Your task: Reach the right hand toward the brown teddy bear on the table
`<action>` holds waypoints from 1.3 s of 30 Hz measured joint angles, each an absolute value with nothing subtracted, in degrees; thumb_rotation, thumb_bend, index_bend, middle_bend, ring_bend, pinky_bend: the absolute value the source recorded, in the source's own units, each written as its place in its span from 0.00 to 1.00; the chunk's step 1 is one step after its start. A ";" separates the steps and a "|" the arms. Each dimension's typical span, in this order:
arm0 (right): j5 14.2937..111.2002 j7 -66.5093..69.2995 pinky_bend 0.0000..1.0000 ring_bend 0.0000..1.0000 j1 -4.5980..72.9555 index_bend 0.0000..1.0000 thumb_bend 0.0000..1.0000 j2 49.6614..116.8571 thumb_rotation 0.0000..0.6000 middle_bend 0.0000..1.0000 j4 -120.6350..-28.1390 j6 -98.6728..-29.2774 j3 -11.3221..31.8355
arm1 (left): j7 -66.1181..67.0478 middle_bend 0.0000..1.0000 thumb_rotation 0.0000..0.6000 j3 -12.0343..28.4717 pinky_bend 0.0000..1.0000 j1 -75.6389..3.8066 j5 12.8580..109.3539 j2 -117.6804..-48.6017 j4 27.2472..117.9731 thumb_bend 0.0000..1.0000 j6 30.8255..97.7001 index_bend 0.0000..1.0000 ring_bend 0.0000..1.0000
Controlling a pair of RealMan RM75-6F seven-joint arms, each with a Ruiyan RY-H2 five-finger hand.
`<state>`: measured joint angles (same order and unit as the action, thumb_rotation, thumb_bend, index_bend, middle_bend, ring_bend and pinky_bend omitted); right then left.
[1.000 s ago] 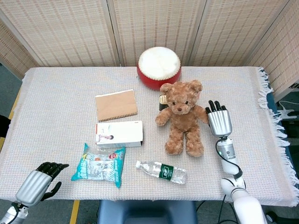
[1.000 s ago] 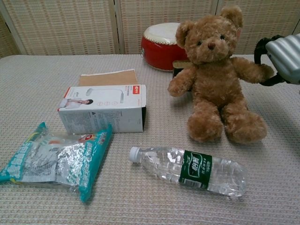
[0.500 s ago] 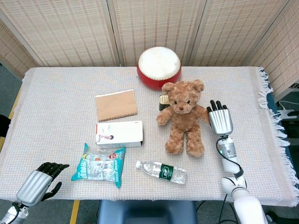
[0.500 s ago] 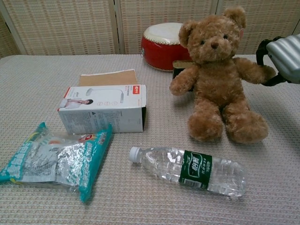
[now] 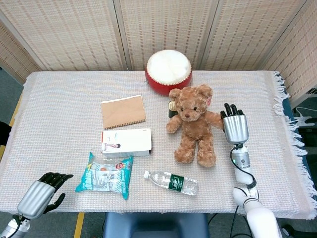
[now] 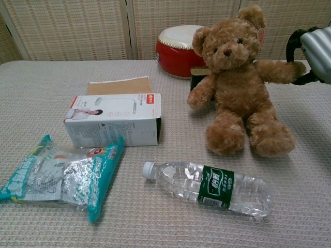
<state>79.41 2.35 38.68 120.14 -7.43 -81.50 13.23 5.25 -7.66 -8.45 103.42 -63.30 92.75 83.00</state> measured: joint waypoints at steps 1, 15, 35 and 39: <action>79.53 2.25 0.63 0.32 38.58 0.63 0.10 120.15 1.00 0.32 -7.39 -81.10 13.03 | 5.34 0.28 1.00 -7.65 0.28 -8.43 103.43 -63.32 92.70 0.44 83.03 0.21 0.25; 78.67 1.33 0.63 0.32 38.95 0.62 0.10 120.27 1.00 0.32 -7.04 -82.08 13.39 | 5.60 0.28 1.00 -7.66 0.28 -8.37 103.14 -63.15 92.97 0.44 82.83 0.21 0.25; 79.32 4.54 0.63 0.32 38.04 0.62 0.10 119.52 1.00 0.32 -7.91 -82.09 12.17 | 6.05 0.28 1.00 -7.70 0.28 -8.43 102.97 -63.10 93.15 0.44 82.37 0.21 0.25; 80.26 5.41 0.63 0.25 36.80 0.50 0.10 118.54 1.00 0.32 -8.62 -79.86 10.82 | 6.18 0.28 1.00 -7.70 0.28 -8.42 102.95 -63.10 93.24 0.44 82.33 0.21 0.25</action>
